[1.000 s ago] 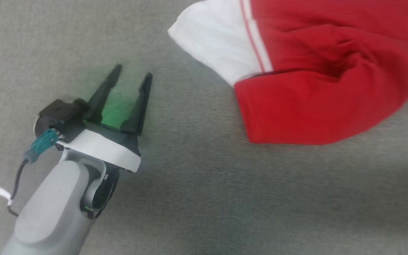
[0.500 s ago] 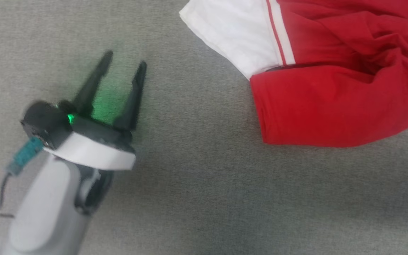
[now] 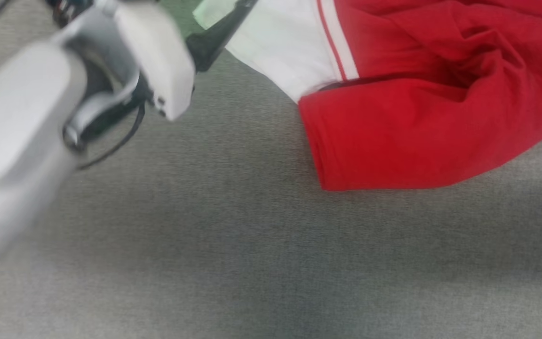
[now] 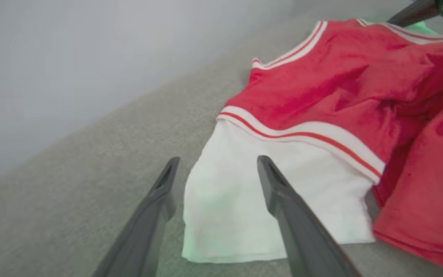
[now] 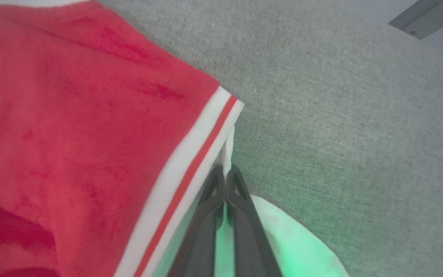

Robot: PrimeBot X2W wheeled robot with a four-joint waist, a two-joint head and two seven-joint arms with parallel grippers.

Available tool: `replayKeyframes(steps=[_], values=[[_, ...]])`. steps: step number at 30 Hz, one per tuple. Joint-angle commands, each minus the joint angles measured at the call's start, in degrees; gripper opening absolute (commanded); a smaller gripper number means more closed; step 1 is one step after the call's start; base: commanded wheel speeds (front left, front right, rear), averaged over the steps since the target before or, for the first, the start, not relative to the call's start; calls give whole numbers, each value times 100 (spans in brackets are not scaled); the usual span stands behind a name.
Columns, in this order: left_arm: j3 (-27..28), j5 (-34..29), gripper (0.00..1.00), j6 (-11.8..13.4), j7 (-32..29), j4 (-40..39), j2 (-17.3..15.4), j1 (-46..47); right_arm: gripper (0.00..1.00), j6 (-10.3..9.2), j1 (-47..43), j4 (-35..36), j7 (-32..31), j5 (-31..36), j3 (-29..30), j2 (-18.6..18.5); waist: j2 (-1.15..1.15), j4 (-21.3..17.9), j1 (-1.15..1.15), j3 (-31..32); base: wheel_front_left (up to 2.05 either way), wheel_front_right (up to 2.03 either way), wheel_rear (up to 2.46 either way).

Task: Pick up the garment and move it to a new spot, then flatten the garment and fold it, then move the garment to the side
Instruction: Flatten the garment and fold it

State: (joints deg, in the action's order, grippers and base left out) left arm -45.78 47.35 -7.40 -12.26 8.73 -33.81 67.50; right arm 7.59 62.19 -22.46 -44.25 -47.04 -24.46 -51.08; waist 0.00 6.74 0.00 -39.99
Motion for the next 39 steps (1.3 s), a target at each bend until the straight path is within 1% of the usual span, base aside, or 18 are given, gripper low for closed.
replayKeyframes(steps=[1, 5, 7, 10, 13, 14, 16, 18, 21, 25, 27, 28, 29, 30, 33, 36, 39], values=[[-118, 174, 100, -9, -168, 119, 14, 214, 0, -18, -187, -182, -168, 12, -171, 43, 0, -72, 0, -74, 0, 0, 0], [-905, 883, 100, -9, -1112, 788, 97, 1073, 0, -21, -63, -157, -173, -10, -286, 130, 0, -182, 0, -194, 0, 0, 0], [-1220, 1101, 100, -9, -1509, 1111, 121, 1422, 0, -21, -12, -152, -177, -19, -358, 193, 0, -236, 0, -246, 0, 0, 0], [-1638, 1488, 100, -2, -2004, 1528, 204, 1647, 0, -20, 61, -176, -162, -37, -467, 277, 0, -302, 0, -287, 0, 0, 0], [-1917, 2058, 100, -5, -2374, 1539, 272, 1756, 0, -20, 127, -196, -118, -59, -574, 352, 0, -351, 0, -302, 0, 0, 0], [-1991, 2240, 52, -13, -2467, 1481, 269, 1792, 0, -19, 148, -202, -91, -72, -607, 373, 0, -364, 0, -302, 0, 0, 0], [-2066, 2519, 0, -18, -2520, 1400, 220, 1858, 0, -19, 195, -210, -32, -83, -661, 391, 0, -381, 0, -293, 0, 0, 0], [-2159, 2662, 0, -18, -2484, 1386, 150, 1938, 0, -16, 258, -205, 71, -96, -684, 387, 0, -398, 0, -276, 0, 0, 0], [-2181, 2734, 0, -11, -2160, 1412, 66, 2008, 0, -14, 353, -158, 305, -160, -691, 368, 0, -413, 0, -230, 0, 0, 0], [-2168, 2740, 0, -9, -1540, 1573, -31, 2145, 0, -14, 591, -67, 851, -137, -620, 293, 0, -435, 0, -154, 0, 0, 0], [-2067, 2716, 0, -9, -1096, 1755, -29, 2261, 0, -14, 752, -110, 1207, -97, -507, 283, 0, -443, 0, -103, 0, 0, 0], [-2067, 2716, 0, -9, -1096, 1755, -29, 2261, 0, -14, 752, -110, 1207, -97, -507, 283, 0, -443, 0, -103, 0, 0, 0], [-1915, 2638, 0, -10, -509, 1984, 10, 2424, 0, -14, 921, -156, 1576, -19, -425, 341, 0, -460, 0, -58, 0, 0, 0], [-1915, 2638, 0, -10, -509, 1984, 10, 2424, 0, -14, 921, -156, 1576, -19, -425, 341, 0, -460, 0, -58, 0, 0, 0], [-1662, 2627, 0, -10, 314, 2487, 120, 2583, 0, -14, 1251, -388, 2112, 164, -286, 468, 0, -494, 0, 41, 0, 0, 0], [-1373, 2614, 0, -9, 1001, 3103, 257, 2904, 0, -15, 1738, -731, 2592, 461, -140, 635, 0, -526, 0, 175, 0, 0, 0], [-1015, 2587, 0, 2, 1776, 3809, 418, 3323, 0, -18, 2382, -1230, 3159, 840, 188, 848, 0, -551, 0, 331, 0, 0, 0]])
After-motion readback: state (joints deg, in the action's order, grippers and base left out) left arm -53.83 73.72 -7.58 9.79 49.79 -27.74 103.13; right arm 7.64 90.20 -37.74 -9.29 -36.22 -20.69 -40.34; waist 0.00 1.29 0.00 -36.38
